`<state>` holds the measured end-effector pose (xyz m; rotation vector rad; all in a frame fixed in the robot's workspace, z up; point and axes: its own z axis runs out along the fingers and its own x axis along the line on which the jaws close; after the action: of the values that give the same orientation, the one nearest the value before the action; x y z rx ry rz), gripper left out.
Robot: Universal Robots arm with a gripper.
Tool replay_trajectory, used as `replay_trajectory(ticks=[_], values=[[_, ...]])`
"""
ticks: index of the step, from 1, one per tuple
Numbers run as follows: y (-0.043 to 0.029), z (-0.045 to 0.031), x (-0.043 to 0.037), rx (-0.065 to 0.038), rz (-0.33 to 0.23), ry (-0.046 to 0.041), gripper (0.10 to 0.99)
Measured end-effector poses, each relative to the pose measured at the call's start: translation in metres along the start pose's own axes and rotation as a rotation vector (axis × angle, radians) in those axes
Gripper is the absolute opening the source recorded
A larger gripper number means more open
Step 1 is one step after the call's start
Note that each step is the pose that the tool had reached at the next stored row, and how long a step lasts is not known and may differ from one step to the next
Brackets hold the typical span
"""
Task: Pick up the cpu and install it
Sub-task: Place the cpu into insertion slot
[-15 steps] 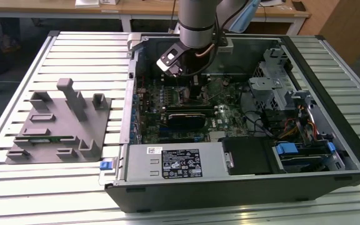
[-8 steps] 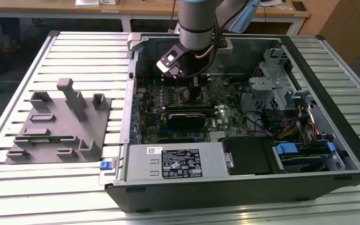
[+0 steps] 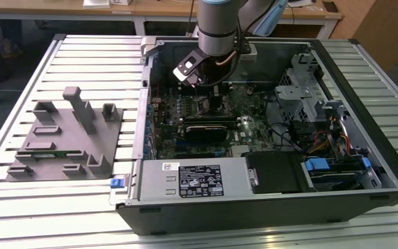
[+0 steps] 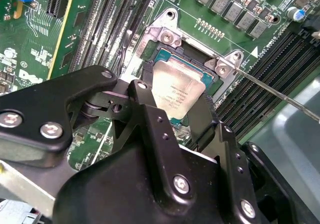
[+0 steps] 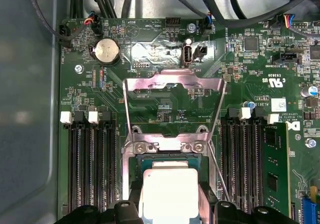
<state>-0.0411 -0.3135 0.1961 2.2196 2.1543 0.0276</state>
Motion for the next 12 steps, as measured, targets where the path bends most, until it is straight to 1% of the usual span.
replay_trajectory(ticks=[4, 5, 10, 12], values=[[0.0, 0.0003, 0.0, 0.0, 0.0, 0.0002, 0.537], [0.0, 0.0005, 0.0, 0.0, 0.0, 0.0003, 0.6], [-0.0001, 0.001, 0.0, 0.0, 0.0, 0.0002, 0.6], [0.0, -0.0001, 0.0, 0.0, 0.0, 0.0004, 0.6]])
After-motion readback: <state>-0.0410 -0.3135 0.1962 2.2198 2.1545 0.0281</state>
